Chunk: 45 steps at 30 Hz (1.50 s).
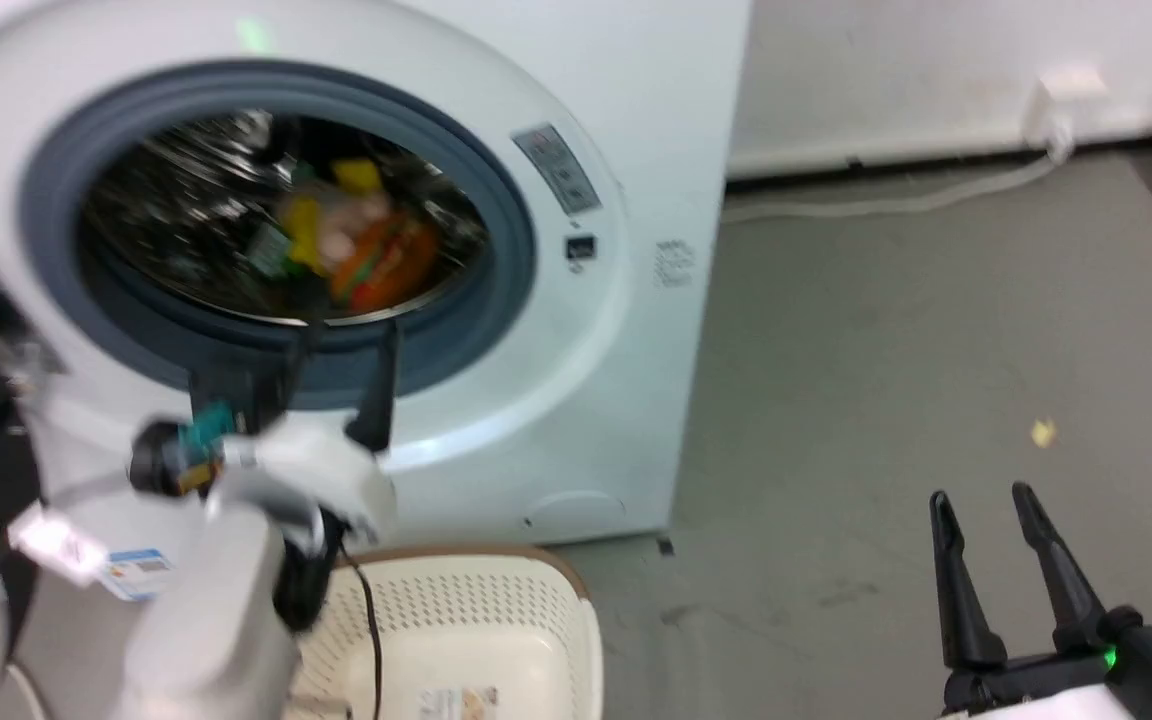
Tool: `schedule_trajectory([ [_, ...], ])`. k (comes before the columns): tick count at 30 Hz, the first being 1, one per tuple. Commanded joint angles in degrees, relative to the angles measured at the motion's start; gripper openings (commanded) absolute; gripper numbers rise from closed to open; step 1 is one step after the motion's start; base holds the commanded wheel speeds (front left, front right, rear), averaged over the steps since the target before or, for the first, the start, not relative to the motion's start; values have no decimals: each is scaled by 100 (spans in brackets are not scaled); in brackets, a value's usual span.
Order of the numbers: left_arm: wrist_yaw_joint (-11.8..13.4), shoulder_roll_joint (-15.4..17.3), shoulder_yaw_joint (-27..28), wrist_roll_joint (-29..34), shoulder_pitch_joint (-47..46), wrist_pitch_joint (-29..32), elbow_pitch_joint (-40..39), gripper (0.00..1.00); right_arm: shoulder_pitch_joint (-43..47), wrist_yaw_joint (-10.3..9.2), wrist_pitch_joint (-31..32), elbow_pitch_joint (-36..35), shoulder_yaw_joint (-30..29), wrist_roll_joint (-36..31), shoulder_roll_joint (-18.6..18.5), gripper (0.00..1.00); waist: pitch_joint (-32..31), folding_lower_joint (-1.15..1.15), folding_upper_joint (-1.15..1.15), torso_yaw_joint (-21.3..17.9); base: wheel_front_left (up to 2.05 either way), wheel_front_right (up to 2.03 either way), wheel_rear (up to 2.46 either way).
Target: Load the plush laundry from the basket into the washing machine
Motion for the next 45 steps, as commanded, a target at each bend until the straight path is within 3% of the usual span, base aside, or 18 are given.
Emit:
schedule_trajectory([
  [1,103,27,10,23,324,-27,-270,100,96,30,-25,-4,12,-34,-10,100,-385,3,0,331,0,0,0],
  [2,287,27,5,31,808,-22,-765,100,152,30,-25,-28,20,-67,-10,100,-447,3,0,399,0,0,0],
  [3,287,27,5,31,808,-22,-765,100,152,30,-25,-28,20,-67,-10,100,-447,3,0,399,0,0,0],
  [11,1049,-72,-7,-17,2555,216,-2417,100,358,30,-25,80,101,-152,-10,100,-630,3,0,580,0,0,0],
  [21,1539,-261,-156,113,3791,91,-3105,100,563,30,72,352,354,-329,-10,100,-769,3,0,826,0,0,0],
  [26,1582,-338,-178,181,4011,15,-3143,100,647,30,86,433,406,-365,-10,100,-780,3,0,959,0,0,0],
  [40,1379,-381,-207,331,3972,-29,-2861,100,672,30,84,535,475,-359,-10,100,-620,3,0,1066,0,0,0],
  [41,1391,-379,-224,302,4000,0,-2869,0,630,0,97,519,467,-367,-1,0,-619,3,0,1067,0,0,0],
  [45,1381,-381,-227,311,3999,10,-2867,0,627,-10,107,519,465,-368,-1,0,-613,3,0,1067,0,0,0],
])
